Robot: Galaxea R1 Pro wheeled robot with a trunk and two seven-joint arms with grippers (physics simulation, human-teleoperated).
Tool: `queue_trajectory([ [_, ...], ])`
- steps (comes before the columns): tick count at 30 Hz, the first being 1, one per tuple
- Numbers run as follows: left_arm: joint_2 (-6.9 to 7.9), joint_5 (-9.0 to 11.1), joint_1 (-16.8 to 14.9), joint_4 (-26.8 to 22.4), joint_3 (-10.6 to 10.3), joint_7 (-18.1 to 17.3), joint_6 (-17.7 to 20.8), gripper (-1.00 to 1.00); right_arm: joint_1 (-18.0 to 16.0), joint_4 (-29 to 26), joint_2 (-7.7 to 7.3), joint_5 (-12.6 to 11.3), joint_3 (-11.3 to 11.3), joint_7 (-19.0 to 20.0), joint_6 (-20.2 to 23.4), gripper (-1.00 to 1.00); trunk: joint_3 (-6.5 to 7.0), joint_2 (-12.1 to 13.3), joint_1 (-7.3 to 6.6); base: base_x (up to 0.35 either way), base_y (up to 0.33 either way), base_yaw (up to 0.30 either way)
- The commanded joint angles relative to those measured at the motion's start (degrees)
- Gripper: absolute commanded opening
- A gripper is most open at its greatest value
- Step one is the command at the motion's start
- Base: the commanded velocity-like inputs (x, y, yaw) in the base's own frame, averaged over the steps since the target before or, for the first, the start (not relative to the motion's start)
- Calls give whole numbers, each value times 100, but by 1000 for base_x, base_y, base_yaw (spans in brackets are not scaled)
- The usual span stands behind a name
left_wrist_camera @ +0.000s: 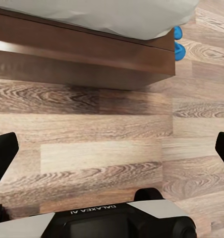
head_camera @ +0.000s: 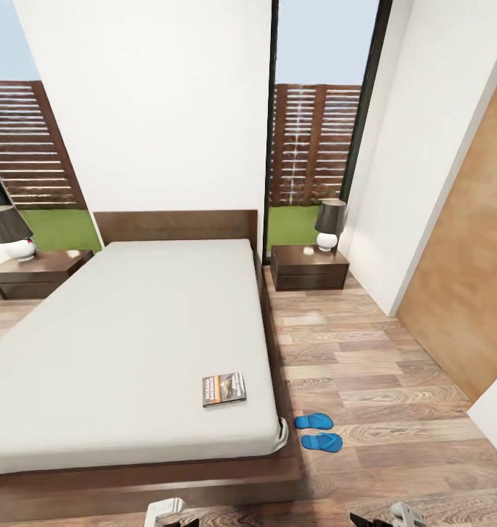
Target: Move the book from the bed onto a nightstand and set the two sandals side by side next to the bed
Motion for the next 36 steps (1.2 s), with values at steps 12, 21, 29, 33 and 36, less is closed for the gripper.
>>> queue_trajectory([
  [12, 2, -60, -4, 5, 46, -10, -25, 100, 0, -4, 0, 22, -47, 33, 36, 100, 207, 475, -262, 0, 0, 0],
  [21, 2, -60, -4, 5, 46, -23, -18, 100, -3, -4, 0, 30, -47, 33, 38, 100, 368, 836, -460, 0, 0, 0],
  [29, 2, -60, -4, 5, 46, -6, -24, 100, -4, -4, 0, 36, -47, 33, 37, 100, 404, 916, -504, 0, 0, 0],
  [33, 2, -60, -4, 5, 46, -12, -25, 100, -3, -4, 0, 43, -47, 33, 36, 100, 404, 916, -504, 0, 0, 0],
  [36, 2, -60, -4, 5, 46, -13, -25, 100, -5, -5, 6, 38, -43, 33, 36, 100, 404, 916, -504, 0, 0, 0],
])
